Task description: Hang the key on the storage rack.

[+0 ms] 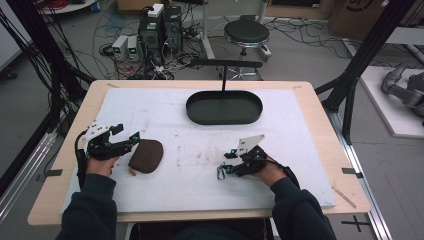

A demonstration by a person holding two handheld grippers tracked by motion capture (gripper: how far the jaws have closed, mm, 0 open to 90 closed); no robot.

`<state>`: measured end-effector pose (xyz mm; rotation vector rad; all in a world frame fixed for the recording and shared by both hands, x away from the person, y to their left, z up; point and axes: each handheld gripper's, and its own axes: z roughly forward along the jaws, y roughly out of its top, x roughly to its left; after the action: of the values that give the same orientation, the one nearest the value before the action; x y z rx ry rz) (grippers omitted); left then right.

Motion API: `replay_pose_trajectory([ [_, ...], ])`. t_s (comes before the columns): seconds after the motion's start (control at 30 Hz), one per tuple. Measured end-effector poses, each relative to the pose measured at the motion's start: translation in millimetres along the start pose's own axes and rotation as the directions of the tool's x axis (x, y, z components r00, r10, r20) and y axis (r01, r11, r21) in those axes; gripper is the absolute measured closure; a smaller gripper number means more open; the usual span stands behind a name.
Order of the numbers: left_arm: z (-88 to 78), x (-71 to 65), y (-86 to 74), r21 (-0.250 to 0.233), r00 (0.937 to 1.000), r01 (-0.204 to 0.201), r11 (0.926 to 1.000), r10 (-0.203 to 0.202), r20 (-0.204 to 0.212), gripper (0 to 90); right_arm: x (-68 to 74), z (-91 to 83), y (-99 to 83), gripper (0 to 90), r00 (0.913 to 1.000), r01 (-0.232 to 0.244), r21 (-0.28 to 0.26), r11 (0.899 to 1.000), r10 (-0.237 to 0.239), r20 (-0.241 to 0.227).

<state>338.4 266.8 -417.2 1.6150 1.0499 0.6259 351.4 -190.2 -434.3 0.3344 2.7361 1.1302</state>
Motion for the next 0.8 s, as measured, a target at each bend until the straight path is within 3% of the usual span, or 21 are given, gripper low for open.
replay_pose_trajectory([
  [0.1,0.4,0.6,-0.5,0.002,1.0000,0.003,1.0000,-0.003,-0.001,23.9,-1.4,3.9,-1.4,61.3,0.9994,0.005,0.009,1.000,-0.004,-0.035],
  [0.2,0.4,1.1,-0.8,0.007,1.0000,0.006,1.0000,-0.006,-0.003,23.9,-1.6,3.1,-1.8,75.1,0.9975,0.015,0.009,1.000,-0.014,-0.069],
  [0.33,0.2,1.3,-0.9,0.004,0.9999,0.009,0.9999,-0.009,-0.004,24.0,-2.7,-0.1,-2.7,81.7,0.9967,-0.008,0.005,1.000,0.008,-0.080],
  [0.67,0.3,1.7,-1.2,0.008,1.0000,0.009,0.9999,-0.009,-0.003,24.0,-3.0,0.7,-3.4,88.5,0.9943,-0.050,0.036,0.998,0.053,-0.092],
  [0.8,0.4,1.8,-1.5,0.008,0.9999,0.012,0.9999,-0.012,-0.004,24.0,-2.2,0.8,-2.6,89.5,0.9900,-0.108,0.046,0.993,0.112,-0.086],
])
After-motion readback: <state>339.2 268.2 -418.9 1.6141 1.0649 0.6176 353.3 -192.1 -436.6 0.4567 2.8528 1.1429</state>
